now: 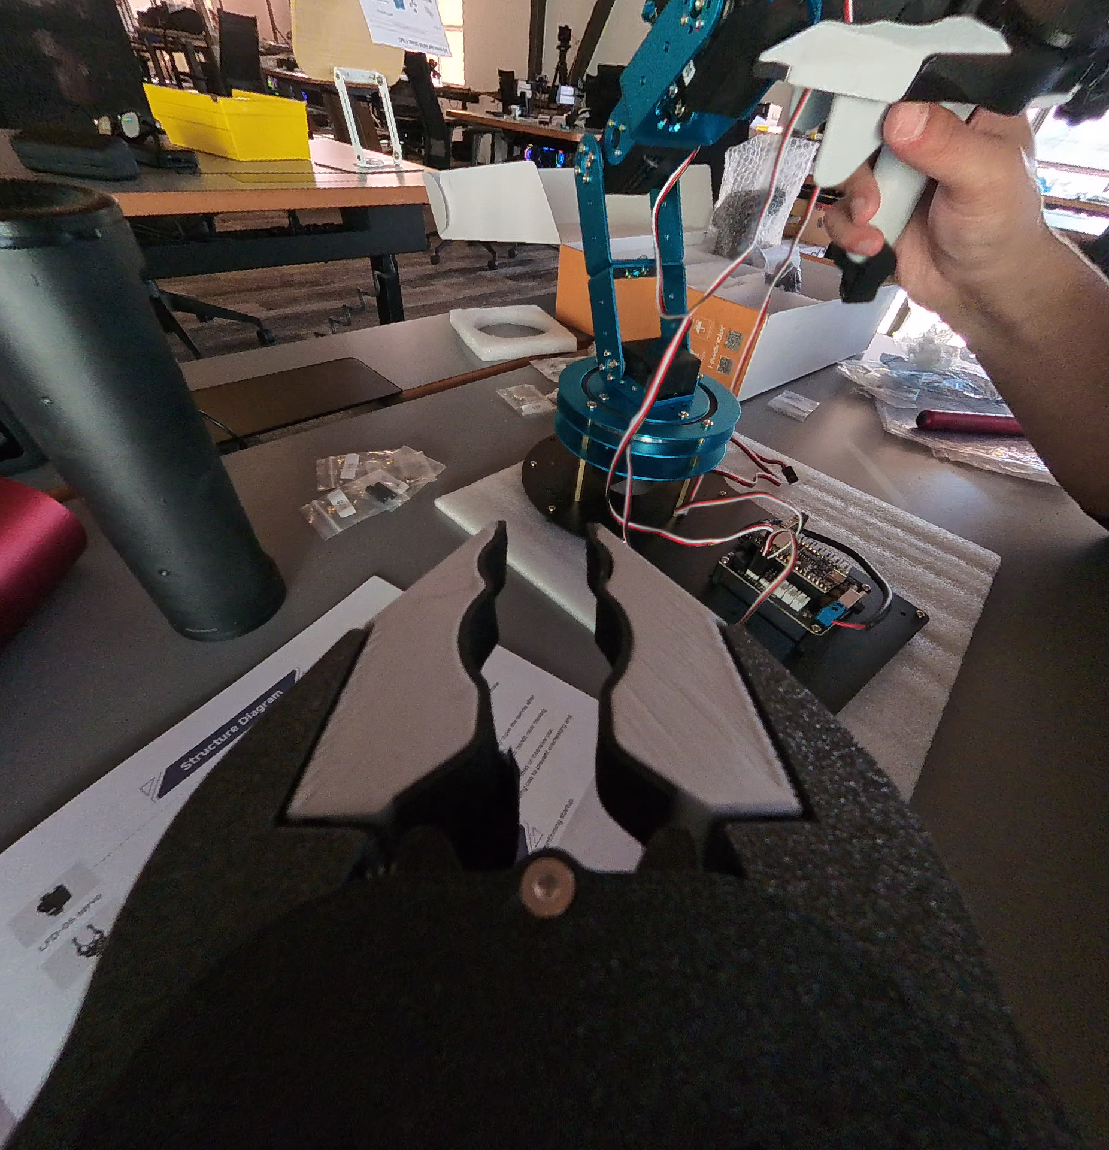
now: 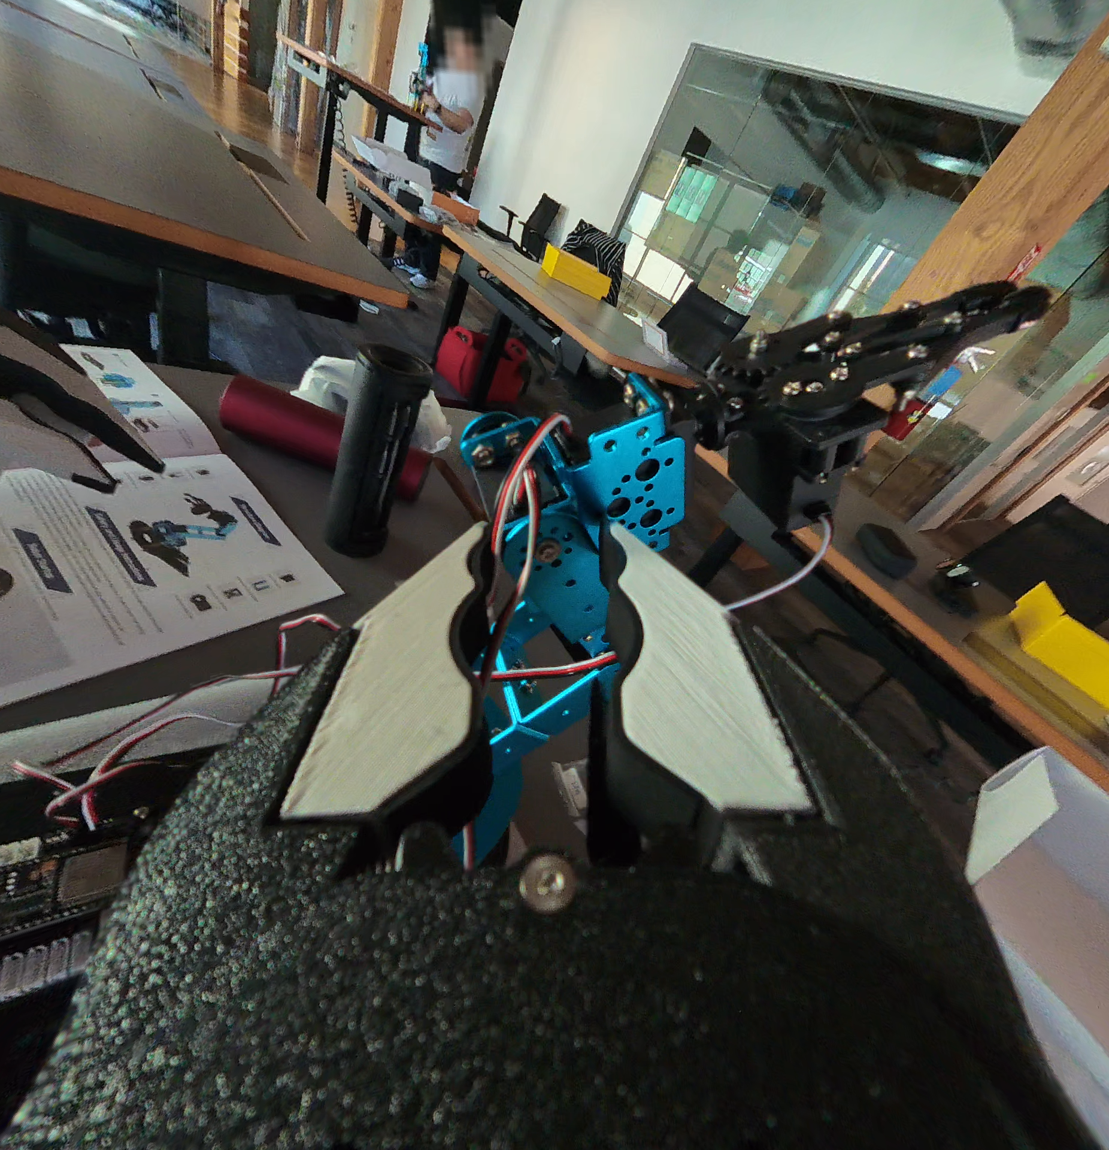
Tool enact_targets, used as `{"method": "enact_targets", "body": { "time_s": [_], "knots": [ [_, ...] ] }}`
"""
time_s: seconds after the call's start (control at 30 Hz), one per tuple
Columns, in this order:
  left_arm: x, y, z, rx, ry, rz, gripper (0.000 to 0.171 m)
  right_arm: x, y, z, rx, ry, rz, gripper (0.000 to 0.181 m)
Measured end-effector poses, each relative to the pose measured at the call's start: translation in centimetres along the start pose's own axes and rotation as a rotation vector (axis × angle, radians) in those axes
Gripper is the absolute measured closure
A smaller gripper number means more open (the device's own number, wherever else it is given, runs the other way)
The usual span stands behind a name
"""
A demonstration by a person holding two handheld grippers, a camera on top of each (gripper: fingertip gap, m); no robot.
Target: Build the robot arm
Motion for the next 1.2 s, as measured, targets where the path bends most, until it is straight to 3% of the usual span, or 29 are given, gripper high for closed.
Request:
{"method": "enact_targets", "body": {
  "time_s": [0.27,0.83,1.03,1.2],
  "knots": [
    [0.0,0.0,0.4,0.011,0.004,-0.005,0.147,-0.2,-0.1,-0.1,-0.036,-0.043,-0.035,0.152],
    [-0.3,-0.1,0.1,0.005,-0.022,0.012,0.147,-0.6,-0.5,0.4,-0.029,0.096,0.020,0.139],
    [-0.3,-0.1,0.2,0.005,-0.018,0.014,0.147,-2.5,-1.8,0.5,-0.147,0.201,0.094,0.117],
    [-0.3,-0.1,0.2,0.002,-0.012,0.012,0.147,-4.8,-4.2,2.5,-0.216,0.386,0.263,0.121]
  ]
}}
Point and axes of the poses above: each gripper's, where its closed fingertips meet, y out along the fingers, x out of its underside, z = x × y across the jaws, the point moved 4 cm from there along -y, back along the fingers, and after that the axes turned 6 degrees about z, right-handed, at the moved point
